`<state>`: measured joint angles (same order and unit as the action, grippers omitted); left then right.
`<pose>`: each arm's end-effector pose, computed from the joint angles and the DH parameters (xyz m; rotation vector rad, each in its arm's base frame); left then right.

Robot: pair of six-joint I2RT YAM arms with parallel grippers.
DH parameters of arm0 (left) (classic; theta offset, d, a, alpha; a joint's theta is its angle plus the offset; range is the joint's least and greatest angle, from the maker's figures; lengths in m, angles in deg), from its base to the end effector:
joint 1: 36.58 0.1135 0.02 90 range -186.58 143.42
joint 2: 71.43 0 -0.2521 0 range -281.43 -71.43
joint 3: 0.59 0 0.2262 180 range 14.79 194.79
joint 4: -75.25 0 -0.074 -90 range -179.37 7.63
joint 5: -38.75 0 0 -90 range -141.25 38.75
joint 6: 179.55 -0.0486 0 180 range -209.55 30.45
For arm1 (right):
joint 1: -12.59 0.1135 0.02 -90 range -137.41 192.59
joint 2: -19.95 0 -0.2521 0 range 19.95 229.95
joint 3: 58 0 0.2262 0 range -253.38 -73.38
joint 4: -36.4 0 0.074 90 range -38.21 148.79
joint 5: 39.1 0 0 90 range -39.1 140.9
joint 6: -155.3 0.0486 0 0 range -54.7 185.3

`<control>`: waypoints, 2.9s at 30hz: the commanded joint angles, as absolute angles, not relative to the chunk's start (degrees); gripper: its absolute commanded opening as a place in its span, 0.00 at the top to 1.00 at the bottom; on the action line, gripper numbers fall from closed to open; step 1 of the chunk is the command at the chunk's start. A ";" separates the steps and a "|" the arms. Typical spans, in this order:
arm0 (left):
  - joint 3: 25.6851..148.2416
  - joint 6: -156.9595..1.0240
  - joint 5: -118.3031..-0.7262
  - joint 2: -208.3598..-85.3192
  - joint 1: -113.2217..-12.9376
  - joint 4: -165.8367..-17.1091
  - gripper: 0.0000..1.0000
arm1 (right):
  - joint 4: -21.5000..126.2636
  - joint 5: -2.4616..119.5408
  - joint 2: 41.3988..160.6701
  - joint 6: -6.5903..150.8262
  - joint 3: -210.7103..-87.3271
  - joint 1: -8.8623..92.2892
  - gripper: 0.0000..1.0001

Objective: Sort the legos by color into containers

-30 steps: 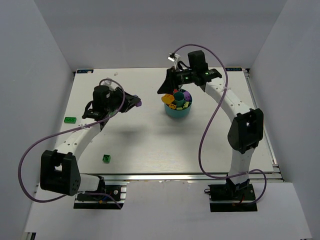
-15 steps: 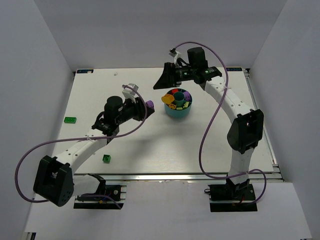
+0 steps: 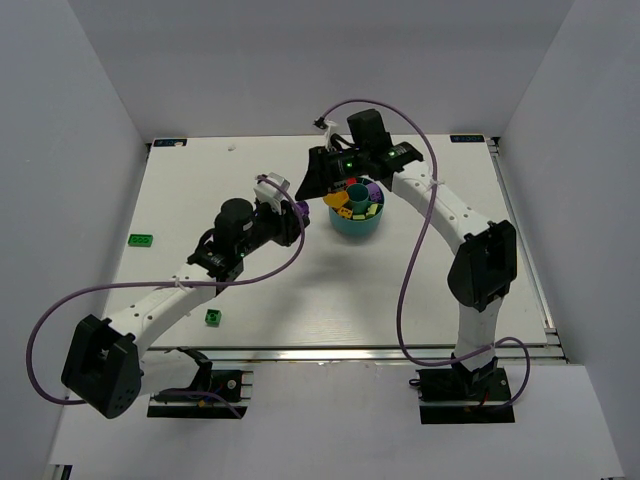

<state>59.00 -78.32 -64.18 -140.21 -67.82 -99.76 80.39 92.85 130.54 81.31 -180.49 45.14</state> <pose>0.2250 -0.1492 0.2826 0.4864 1.8090 -0.7234 0.3393 0.2551 0.3376 -0.7736 2.0976 1.2618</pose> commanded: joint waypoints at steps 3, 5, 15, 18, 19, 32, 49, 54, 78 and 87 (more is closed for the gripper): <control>60.76 -80.85 -60.57 -139.55 -68.40 -99.30 1.00 | 82.63 90.19 128.85 79.10 -182.02 46.16 0.42; 60.76 -80.85 -60.13 -139.46 -68.40 -99.30 1.00 | 83.86 89.05 128.76 78.32 -181.84 46.69 0.39; 61.20 -80.58 -60.22 -139.81 -68.48 -99.04 1.00 | 84.22 86.67 129.11 75.50 -182.28 48.80 0.35; 61.11 -80.58 -60.31 -139.73 -68.48 -98.86 1.00 | 83.87 87.72 128.94 75.85 -182.46 48.97 0.35; 60.94 -80.50 -60.31 -139.64 -68.48 -99.04 1.00 | 83.87 87.99 128.94 75.85 -182.54 49.06 0.35; 60.67 -79.70 -60.13 -139.55 -68.48 -99.74 1.00 | 83.78 87.37 129.29 75.76 -182.72 49.76 0.42; 58.66 -78.21 -55.74 -135.69 -68.48 -100.27 0.37 | 81.58 88.25 128.85 74.18 -182.72 49.24 0.89; 56.37 -78.21 -54.51 -131.73 -68.48 -99.13 0.26 | 81.14 86.94 128.94 72.34 -184.83 47.31 0.96; 53.03 -65.55 -36.93 -116.79 -68.48 -84.45 0.23 | 92.91 64.26 126.83 55.73 -185.00 30.70 1.00; 51.01 -63.80 -35.79 -112.84 -68.48 -82.95 0.22 | 93.18 67.77 131.22 55.81 -185.53 27.27 1.00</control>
